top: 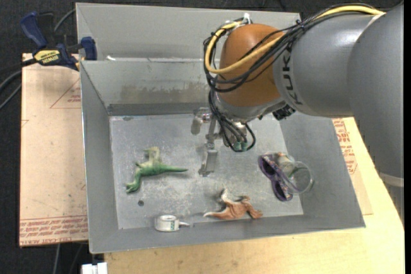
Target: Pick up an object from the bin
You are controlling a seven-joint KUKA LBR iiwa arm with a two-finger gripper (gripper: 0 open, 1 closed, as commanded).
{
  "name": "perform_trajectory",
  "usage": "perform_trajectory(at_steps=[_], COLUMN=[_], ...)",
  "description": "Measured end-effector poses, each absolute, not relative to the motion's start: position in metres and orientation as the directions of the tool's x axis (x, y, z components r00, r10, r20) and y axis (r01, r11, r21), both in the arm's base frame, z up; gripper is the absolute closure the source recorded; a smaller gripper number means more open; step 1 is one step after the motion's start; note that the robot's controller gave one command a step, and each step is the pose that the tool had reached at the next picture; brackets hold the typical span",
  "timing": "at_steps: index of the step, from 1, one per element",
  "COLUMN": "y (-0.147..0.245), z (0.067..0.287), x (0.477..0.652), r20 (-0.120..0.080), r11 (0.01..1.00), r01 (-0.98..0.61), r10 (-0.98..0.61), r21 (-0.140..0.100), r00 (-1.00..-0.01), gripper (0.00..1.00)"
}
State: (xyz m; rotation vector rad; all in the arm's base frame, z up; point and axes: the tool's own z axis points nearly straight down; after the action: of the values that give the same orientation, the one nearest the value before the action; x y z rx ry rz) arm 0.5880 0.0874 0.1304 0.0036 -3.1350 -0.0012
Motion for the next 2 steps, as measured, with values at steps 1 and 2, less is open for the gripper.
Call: perform_trajectory(at_steps=[1,2], y=[0.087,0.092], z=[0.135,0.09], x=[0.59,0.55], r20=[-0.001,0.002], r11=[1.0,0.985], r01=[0.0,-0.17], r10=[0.0,-0.17], r21=[0.001,0.003], r00=[-1.0,-0.985], gripper=[0.0,0.0])
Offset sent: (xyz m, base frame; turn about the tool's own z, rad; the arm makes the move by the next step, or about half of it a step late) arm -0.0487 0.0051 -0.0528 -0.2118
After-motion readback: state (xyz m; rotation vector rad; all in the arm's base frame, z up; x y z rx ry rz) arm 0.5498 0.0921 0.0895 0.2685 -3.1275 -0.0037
